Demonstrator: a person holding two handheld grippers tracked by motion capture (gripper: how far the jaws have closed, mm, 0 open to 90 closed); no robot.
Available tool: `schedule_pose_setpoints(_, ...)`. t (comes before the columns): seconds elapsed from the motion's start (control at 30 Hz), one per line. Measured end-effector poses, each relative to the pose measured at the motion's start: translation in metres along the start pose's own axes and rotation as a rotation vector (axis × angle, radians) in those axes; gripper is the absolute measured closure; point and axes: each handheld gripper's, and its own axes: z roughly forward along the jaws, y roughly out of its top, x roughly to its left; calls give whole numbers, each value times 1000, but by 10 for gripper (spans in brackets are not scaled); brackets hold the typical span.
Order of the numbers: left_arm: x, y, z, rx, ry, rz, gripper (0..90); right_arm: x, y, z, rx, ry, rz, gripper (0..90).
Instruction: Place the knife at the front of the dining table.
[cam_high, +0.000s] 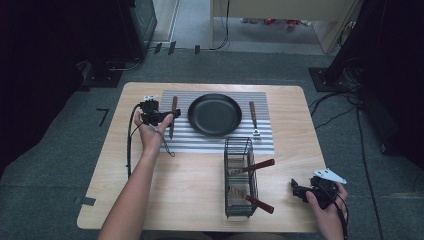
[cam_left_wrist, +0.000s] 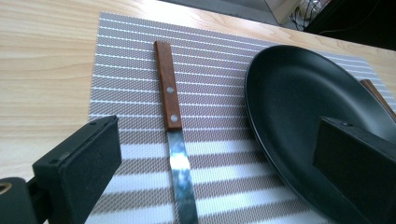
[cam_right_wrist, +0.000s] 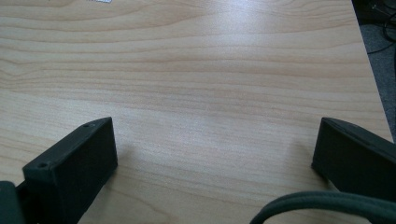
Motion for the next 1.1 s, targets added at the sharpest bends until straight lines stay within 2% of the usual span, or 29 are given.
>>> schedule_pose_setpoints(0.1,-1,-3,-8,-7,14,12,0,0,0,0,0,0,0,0)
schedule_pose_setpoints(0.13,-2,-7,-15,-11,30,32,0,0,0,0,0,0,0,0)
schedule_pose_setpoints(0.17,-2,-7,-15,-11,30,32,0,0,0,0,0,0,0,0)
schedule_pose_setpoints(0.27,-5,-15,-26,-1,45,73,0,0,0,0,-1,0,-1,0)
schedule_pose_setpoints(0.43,-6,-30,-42,-3,28,94,0,0,0,0,0,0,0,0)
schedule_pose_setpoints(0.7,0,-53,-69,-19,18,85,0,0,0,0,0,0,0,0)
schedule_pose_setpoints(0.83,6,-64,-82,-23,28,85,0,0,0,0,0,0,0,0)
schedule_pose_setpoints(1.1,23,-91,-110,-37,49,58,0,0,0,0,0,0,-1,0)
